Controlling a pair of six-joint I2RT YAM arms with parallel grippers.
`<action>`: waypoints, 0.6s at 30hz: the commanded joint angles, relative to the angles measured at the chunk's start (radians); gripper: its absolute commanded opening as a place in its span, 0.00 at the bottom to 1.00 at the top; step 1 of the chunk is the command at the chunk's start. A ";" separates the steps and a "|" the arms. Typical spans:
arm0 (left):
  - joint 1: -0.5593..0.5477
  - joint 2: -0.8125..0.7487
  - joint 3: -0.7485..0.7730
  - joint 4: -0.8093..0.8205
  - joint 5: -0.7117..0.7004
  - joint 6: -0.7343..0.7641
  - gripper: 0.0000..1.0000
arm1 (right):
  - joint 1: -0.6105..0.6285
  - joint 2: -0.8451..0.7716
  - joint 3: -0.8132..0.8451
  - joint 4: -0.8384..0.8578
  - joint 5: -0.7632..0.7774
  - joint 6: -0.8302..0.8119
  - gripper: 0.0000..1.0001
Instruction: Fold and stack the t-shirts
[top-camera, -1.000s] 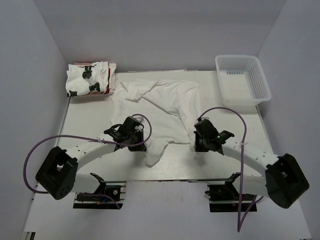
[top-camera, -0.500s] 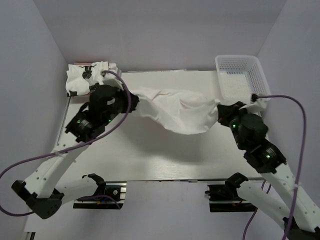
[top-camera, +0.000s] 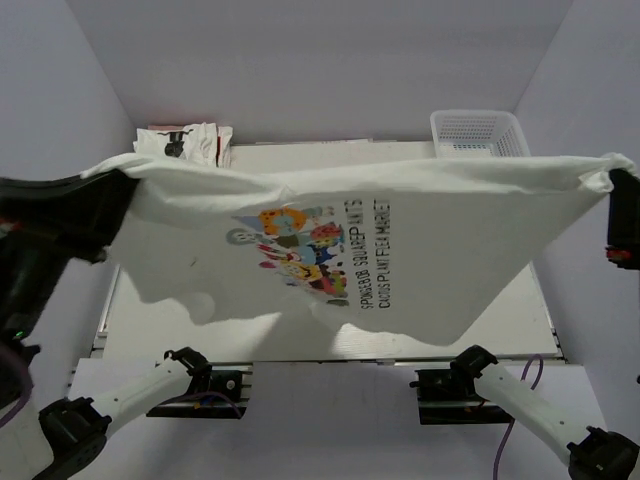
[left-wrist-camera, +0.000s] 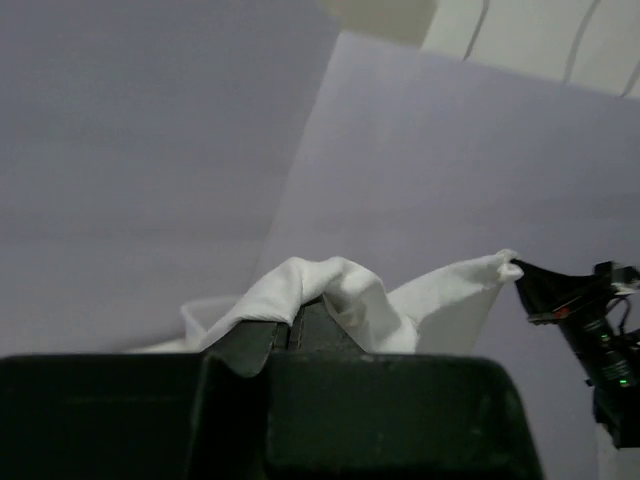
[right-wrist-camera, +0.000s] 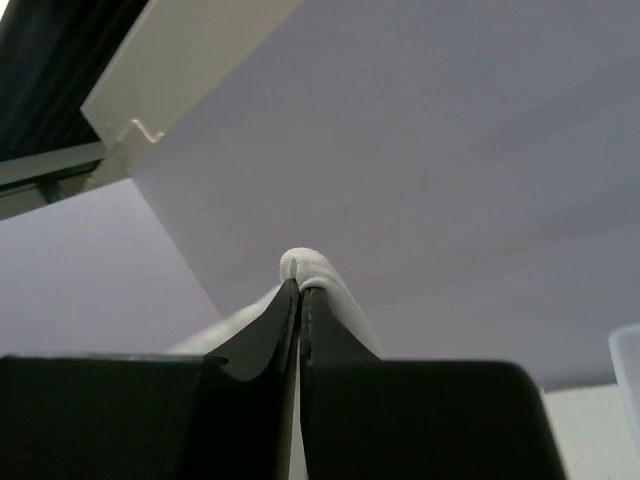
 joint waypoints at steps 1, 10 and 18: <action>0.007 0.013 0.098 -0.006 0.086 0.032 0.00 | -0.002 0.014 0.063 0.002 -0.069 -0.069 0.00; -0.002 0.235 0.230 0.016 -0.221 0.095 0.00 | 0.004 0.132 -0.029 0.124 0.056 -0.128 0.00; 0.042 0.565 0.024 0.037 -0.783 0.095 0.00 | -0.027 0.432 -0.306 0.227 0.422 -0.113 0.00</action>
